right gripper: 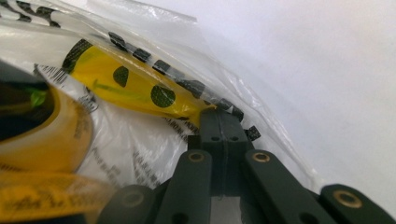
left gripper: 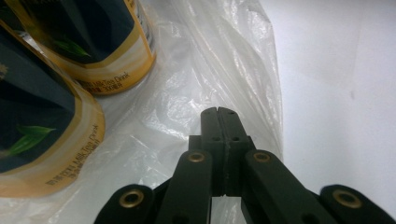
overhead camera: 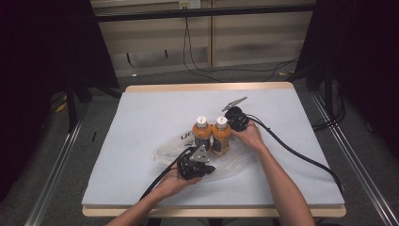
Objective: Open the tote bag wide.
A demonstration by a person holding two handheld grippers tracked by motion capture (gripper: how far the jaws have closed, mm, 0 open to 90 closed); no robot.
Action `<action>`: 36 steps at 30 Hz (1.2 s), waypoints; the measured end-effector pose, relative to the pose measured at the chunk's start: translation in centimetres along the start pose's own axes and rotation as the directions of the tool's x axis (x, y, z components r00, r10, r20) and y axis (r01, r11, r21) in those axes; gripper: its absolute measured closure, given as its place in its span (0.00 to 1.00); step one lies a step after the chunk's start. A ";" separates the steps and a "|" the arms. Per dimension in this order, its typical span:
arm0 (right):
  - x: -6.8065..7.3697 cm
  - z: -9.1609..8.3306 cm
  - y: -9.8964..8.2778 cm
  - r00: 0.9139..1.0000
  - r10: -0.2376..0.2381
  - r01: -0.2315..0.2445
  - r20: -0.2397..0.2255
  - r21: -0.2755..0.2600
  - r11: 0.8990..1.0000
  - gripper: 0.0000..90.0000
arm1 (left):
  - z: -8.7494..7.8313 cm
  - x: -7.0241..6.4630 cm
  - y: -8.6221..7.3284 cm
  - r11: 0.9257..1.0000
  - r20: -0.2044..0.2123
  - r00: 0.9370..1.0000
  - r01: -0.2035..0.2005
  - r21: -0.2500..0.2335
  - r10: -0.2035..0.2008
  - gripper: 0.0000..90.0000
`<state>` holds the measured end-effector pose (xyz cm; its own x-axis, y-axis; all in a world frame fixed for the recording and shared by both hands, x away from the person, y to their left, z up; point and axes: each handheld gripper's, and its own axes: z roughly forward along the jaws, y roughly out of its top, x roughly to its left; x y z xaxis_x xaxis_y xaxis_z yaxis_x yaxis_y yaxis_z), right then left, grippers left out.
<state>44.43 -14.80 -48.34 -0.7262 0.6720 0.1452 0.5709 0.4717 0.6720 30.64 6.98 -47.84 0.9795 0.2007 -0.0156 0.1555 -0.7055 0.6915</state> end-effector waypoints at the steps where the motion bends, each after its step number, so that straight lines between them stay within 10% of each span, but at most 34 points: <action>1: -0.1 0.1 0.1 1.000 0.004 -0.004 0.007 0.003 1.000 1.00 | 0.1 -0.1 -0.1 1.000 0.011 1.000 0.001 -0.017 -0.001 1.00; 36: -2.0 2.9 3.8 0.990 0.073 -0.076 0.118 0.020 0.997 1.00 | -0.5 -3.1 -0.4 0.998 0.135 0.989 -0.059 -0.010 0.060 1.00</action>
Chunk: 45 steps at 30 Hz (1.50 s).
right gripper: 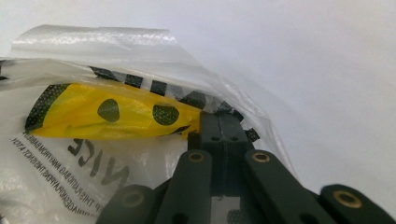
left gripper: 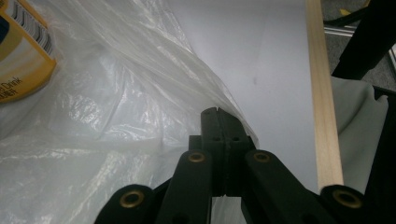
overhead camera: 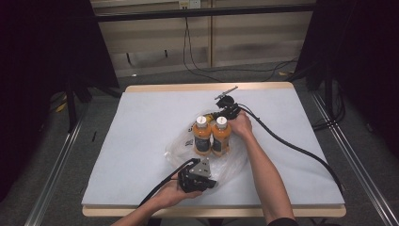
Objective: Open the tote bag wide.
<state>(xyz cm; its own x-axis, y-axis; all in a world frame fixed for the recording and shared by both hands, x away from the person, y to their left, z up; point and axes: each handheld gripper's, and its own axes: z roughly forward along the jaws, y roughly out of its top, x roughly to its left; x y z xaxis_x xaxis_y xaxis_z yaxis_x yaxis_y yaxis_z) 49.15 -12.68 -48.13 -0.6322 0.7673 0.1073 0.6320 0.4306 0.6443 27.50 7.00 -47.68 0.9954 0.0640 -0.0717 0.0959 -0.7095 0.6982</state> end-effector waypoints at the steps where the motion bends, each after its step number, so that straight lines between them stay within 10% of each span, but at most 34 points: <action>1: 0.0 0.0 0.1 1.000 -0.012 0.012 0.005 0.003 1.000 1.00 | 0.0 0.1 0.0 1.000 0.006 1.000 0.003 0.000 -0.003 1.00; 15: -0.3 0.3 0.4 1.000 0.007 -0.007 -0.007 -0.005 1.000 1.00 | -0.2 0.1 0.0 1.000 0.029 1.000 0.008 0.020 -0.008 1.00; 21: 0.1 -1.1 0.4 0.999 0.001 -0.002 -0.037 -0.021 1.000 1.00 | -1.4 1.0 0.2 0.997 0.004 0.999 0.054 -0.052 -0.054 1.00; 29: 0.3 -4.9 0.0 0.997 0.015 -0.022 -0.070 -0.106 0.994 1.00 | -3.7 2.4 0.0 0.980 -0.029 0.991 0.121 -0.155 -0.127 1.00; 37: 1.1 -8.0 -2.0 0.998 -0.016 0.007 -0.059 -0.148 0.989 1.00 | -6.1 3.2 0.7 0.972 -0.084 0.988 0.106 -0.208 -0.126 1.00; 45: 2.0 -11.2 -4.5 0.997 -0.045 0.032 -0.066 -0.188 0.982 1.00 | -10.1 5.9 -0.2 0.951 -0.168 0.968 0.136 -0.276 -0.187 1.00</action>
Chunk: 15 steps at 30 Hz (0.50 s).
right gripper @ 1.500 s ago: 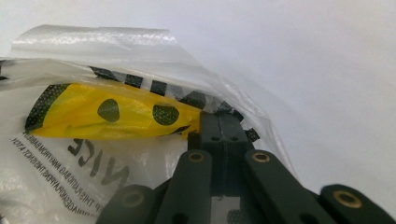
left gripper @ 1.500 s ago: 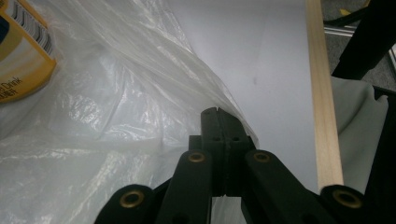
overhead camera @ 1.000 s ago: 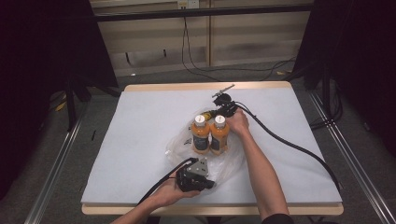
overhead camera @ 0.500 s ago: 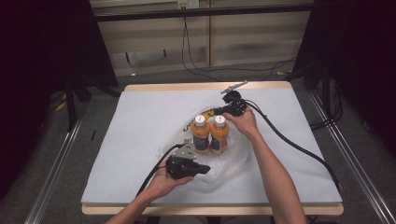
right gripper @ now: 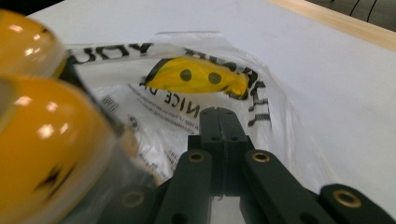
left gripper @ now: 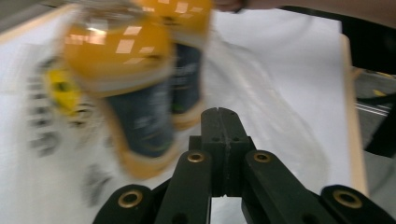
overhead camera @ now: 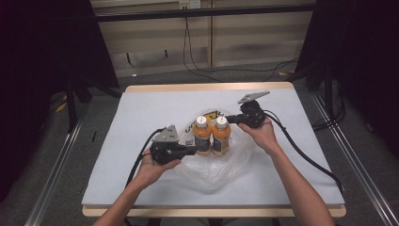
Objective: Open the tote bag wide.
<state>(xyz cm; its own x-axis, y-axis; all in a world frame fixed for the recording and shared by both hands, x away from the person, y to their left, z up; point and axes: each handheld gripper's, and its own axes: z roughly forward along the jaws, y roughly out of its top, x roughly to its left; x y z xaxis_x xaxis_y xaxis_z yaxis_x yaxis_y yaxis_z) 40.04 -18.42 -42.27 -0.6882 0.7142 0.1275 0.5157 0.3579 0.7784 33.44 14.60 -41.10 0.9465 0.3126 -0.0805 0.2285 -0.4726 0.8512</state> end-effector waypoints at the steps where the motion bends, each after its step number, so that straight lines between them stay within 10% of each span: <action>1: 0.1 -0.4 -0.3 1.000 -0.001 0.001 0.000 0.002 1.000 1.00 | -0.4 0.5 -0.1 1.000 -0.012 1.000 0.013 -0.005 -0.013 1.00; 7: 0.7 -1.8 -1.9 1.000 -0.015 0.015 -0.002 0.025 1.000 1.00 | -1.3 3.8 -0.1 0.999 -0.072 0.996 0.047 -0.006 -0.047 1.00; 15: 2.8 -2.7 -3.5 0.999 -0.043 0.045 -0.028 0.056 0.997 1.00 | 1.5 6.7 1.0 0.995 -0.075 0.997 0.024 0.094 -0.017 1.00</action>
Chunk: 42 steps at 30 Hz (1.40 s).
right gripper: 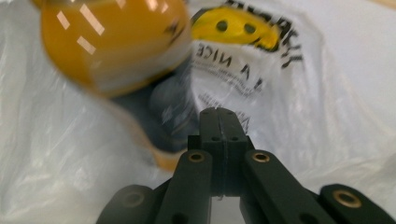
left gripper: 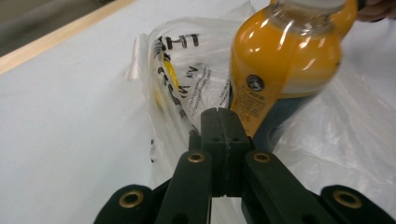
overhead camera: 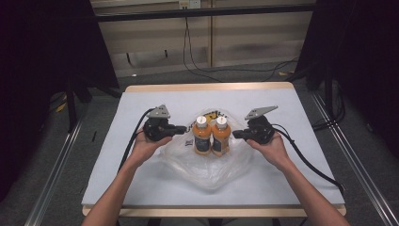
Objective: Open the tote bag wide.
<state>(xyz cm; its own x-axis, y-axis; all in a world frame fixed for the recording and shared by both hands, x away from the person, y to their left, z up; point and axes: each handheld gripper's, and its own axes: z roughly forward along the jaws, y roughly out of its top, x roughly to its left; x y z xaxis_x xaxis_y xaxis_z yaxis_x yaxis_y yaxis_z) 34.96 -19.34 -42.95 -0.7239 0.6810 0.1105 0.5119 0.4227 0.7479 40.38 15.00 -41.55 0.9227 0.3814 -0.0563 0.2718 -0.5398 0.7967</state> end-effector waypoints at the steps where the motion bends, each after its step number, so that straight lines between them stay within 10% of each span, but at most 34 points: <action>1: 0.2 -0.1 -0.3 1.000 0.002 -0.002 -0.001 0.004 1.000 1.00 | 0.6 0.2 0.0 1.000 0.007 1.000 0.008 0.003 -0.008 1.00; 16: 2.9 1.8 -4.4 0.998 -0.049 0.052 -0.031 0.104 0.993 1.00 | 6.4 1.2 -2.8 0.984 -0.058 0.998 0.003 0.181 0.007 1.00; 17: 2.8 1.9 -4.6 0.998 -0.041 0.045 -0.039 0.103 0.994 1.00 | 6.9 1.0 -3.1 0.990 -0.062 0.997 0.059 0.130 -0.051 1.00; 34: 3.0 -0.6 -7.3 1.000 -0.030 0.031 -0.009 0.121 0.992 1.00 | 6.1 3.0 -3.8 0.986 -0.144 0.984 0.121 0.112 -0.105 1.00; 42: 3.3 -1.3 -8.0 0.999 -0.035 0.035 -0.001 0.119 0.992 1.00 | 6.0 3.4 -4.2 0.981 -0.117 0.978 0.181 0.073 -0.172 1.00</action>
<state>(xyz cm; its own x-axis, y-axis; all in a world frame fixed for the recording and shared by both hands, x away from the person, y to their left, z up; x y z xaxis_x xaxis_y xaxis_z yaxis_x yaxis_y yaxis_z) 27.88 -21.30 -47.68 -0.7420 0.6650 0.0848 0.5376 0.5146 0.6680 44.04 14.06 -48.67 0.8239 0.5536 -0.1212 0.4533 -0.5153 0.7273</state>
